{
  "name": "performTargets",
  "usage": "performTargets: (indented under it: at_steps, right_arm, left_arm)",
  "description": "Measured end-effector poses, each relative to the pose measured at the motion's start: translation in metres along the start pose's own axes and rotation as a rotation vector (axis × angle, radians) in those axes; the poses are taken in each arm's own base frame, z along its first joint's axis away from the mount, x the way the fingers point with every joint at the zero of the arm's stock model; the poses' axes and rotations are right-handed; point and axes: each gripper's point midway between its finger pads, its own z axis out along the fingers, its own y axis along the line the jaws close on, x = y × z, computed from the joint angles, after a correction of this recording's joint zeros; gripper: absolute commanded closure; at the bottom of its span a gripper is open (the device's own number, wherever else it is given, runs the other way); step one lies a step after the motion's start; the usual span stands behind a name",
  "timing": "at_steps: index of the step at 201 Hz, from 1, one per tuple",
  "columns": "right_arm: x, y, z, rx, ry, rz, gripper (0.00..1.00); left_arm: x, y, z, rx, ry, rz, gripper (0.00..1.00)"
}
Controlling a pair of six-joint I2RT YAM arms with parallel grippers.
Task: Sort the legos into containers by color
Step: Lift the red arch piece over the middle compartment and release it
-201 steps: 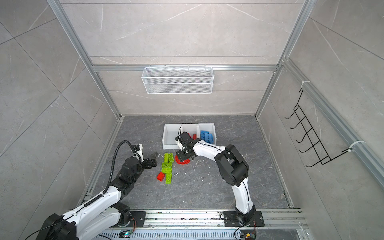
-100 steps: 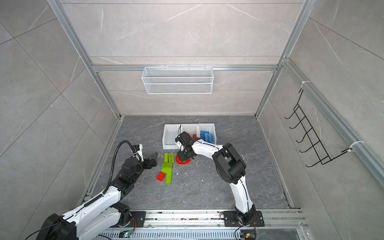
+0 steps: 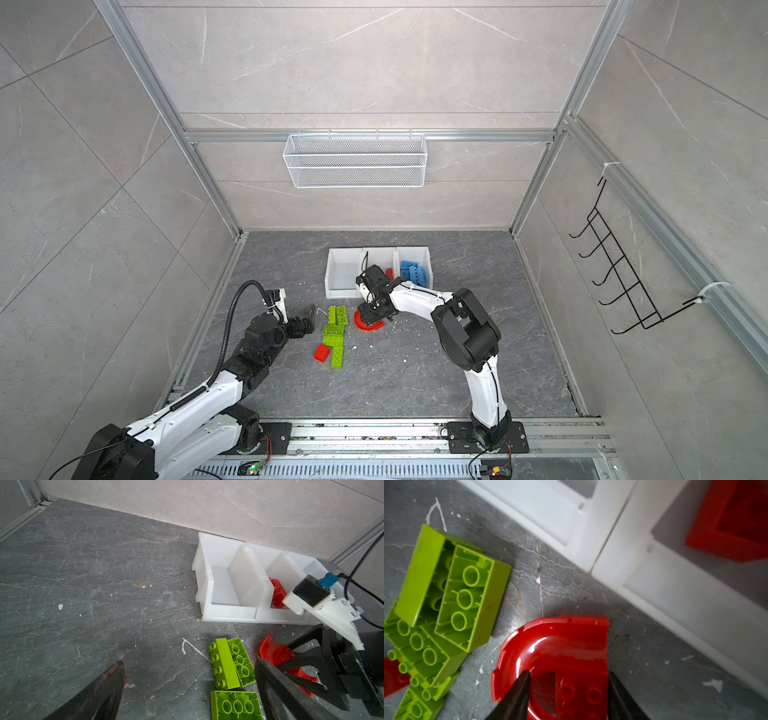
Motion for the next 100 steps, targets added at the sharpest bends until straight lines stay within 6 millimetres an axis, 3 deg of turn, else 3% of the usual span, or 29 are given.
performTargets:
  at_steps: [53,100]
  right_arm:
    - [-0.030,-0.002,-0.050,-0.025,-0.141,0.052,0.55]
    - [-0.065,-0.034,-0.090,-0.018,-0.263,0.131,0.57]
  left_arm:
    - [0.000,0.000,0.000,0.000,0.000,0.000,0.01]
    - [0.000,0.000,0.000,0.000,0.000,0.000,0.01]
